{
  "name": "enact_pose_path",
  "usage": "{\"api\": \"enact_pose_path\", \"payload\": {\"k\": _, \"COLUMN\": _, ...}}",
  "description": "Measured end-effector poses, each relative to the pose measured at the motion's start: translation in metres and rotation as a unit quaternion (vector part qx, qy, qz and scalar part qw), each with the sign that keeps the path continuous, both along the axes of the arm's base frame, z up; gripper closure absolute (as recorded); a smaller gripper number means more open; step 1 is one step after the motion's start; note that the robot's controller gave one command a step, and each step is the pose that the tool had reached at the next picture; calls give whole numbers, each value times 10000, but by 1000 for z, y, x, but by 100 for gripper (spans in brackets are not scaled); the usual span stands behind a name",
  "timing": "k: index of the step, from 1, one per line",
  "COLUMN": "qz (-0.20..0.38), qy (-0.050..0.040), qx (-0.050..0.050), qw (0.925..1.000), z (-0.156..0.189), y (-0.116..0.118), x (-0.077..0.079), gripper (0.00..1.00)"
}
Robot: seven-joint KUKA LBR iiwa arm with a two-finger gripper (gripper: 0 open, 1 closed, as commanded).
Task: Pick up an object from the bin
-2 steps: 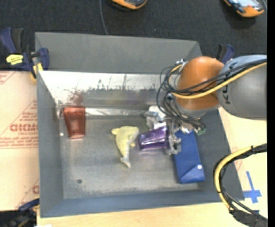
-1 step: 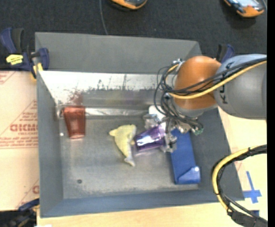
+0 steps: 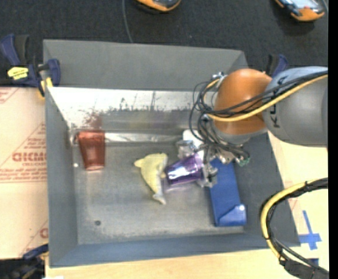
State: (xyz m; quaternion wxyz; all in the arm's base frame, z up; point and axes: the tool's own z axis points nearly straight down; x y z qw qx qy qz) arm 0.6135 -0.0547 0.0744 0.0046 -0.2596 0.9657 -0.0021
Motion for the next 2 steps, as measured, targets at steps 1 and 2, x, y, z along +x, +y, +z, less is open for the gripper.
{"api": "enact_pose_path", "payload": {"k": 1, "qz": -6, "qy": -20, "qx": 2, "qw": 10000, "z": 13, "y": 0, "x": 0, "gripper": 100}}
{"api": "enact_pose_path", "payload": {"k": 2, "qz": -11, "qy": 11, "qx": 0, "qw": 10000, "z": 61, "y": -1, "x": -2, "gripper": 100}}
